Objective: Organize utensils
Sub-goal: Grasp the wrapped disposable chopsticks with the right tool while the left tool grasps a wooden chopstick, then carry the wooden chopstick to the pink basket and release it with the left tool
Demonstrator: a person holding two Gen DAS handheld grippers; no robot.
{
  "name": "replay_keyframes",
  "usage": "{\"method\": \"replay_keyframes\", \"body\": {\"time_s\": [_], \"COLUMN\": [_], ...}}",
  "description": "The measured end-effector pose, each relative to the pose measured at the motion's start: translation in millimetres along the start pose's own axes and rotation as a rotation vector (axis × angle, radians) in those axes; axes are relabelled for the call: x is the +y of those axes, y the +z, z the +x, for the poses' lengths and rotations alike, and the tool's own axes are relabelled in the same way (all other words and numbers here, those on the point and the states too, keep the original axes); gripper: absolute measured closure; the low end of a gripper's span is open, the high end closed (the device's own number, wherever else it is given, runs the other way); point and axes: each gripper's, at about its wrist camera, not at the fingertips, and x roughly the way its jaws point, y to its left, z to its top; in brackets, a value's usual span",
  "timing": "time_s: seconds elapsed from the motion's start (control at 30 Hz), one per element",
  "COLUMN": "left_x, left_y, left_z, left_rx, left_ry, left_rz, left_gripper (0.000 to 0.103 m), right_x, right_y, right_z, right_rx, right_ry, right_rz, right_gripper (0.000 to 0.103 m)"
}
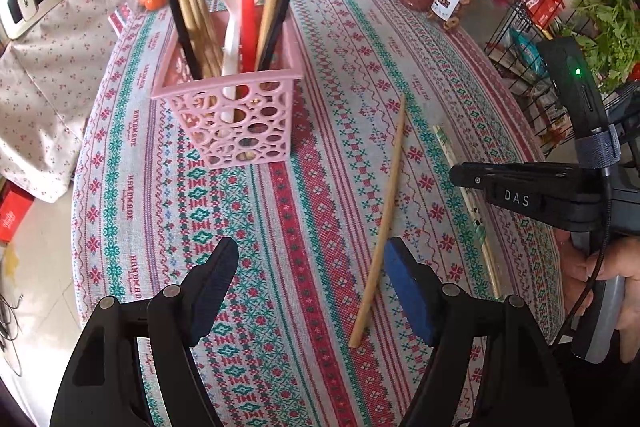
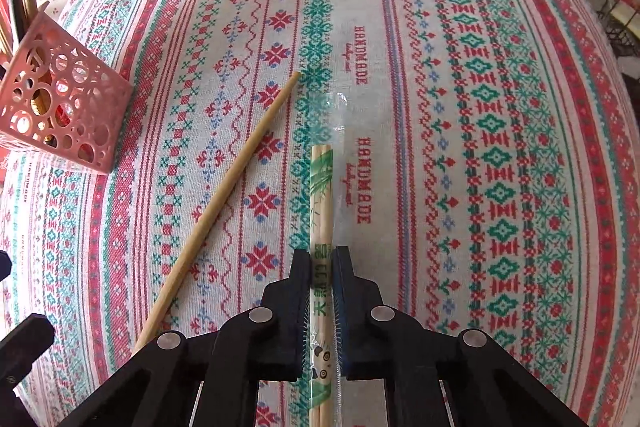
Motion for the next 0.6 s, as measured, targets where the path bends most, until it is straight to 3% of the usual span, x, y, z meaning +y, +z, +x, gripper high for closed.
{"method": "replay_keyframes", "body": {"time_s": [0.2, 0.37, 0.47, 0.6], "left_x": [-46.6, -76.9, -88.0, -97.2], "left_y": [7.6, 32.3, 52.2, 75.1], "left_z": [16.5, 40.8, 54.7, 69.9], "left_rx": [0.012, 0.044, 0.052, 0.052], "left_ry": [0.014, 0.02, 0.04, 0.062], "left_rz": [0.122, 0.172, 0.173, 0.182], "left_gripper": [0.029, 0.064, 0.074, 0.08], "right_x": [-34.4, -36.1, -39.3, -47.5], "right_y": [-13.1, -12.2, -13.1, -12.6], "right_z": [-32.4, -45.3, -53.0, -55.6], "right_rx": [-0.046, -0.063, -0.066, -0.069], "right_ry": [0.036, 0.053, 0.058, 0.059], "right_rz": [0.041, 0.058, 0.054, 0.049], "right_gripper": [0.094, 0.094, 0.094, 0.094]}}
